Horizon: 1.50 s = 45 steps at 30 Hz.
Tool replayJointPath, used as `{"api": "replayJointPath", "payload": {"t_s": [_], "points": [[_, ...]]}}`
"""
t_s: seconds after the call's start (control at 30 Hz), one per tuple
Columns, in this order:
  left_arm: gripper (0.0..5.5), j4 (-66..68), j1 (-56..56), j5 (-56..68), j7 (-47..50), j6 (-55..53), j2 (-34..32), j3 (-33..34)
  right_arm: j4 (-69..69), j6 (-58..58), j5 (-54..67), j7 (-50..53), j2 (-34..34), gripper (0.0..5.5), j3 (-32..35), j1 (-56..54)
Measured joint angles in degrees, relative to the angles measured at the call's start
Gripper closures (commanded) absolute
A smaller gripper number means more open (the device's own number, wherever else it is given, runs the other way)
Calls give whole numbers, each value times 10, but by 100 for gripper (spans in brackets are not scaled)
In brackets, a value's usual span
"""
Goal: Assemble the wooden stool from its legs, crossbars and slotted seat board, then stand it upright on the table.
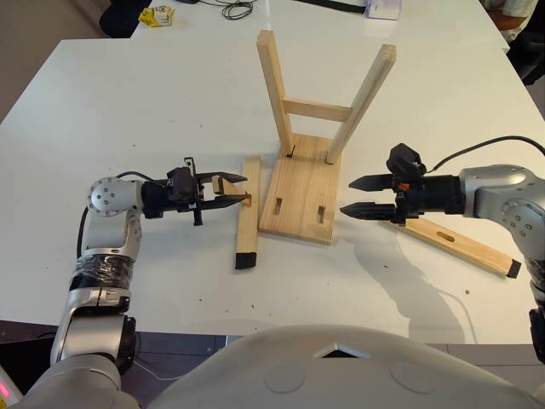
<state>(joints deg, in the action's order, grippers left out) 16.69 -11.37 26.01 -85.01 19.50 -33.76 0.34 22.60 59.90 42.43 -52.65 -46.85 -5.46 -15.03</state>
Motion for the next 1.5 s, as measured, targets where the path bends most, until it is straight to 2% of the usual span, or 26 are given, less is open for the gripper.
{"api": "replayJointPath", "payload": {"t_s": [0.73,1.03,1.5], "points": [[419,-17,34,14,-1,-16,2,-2,1,5,1,6,6,180,0,0],[419,-76,47,26,0,-123,-41,-23,3,7,1,7,6,180,1,1],[419,-91,41,-15,115,-126,-28,-43,3,7,1,9,11,180,1,3]]}}
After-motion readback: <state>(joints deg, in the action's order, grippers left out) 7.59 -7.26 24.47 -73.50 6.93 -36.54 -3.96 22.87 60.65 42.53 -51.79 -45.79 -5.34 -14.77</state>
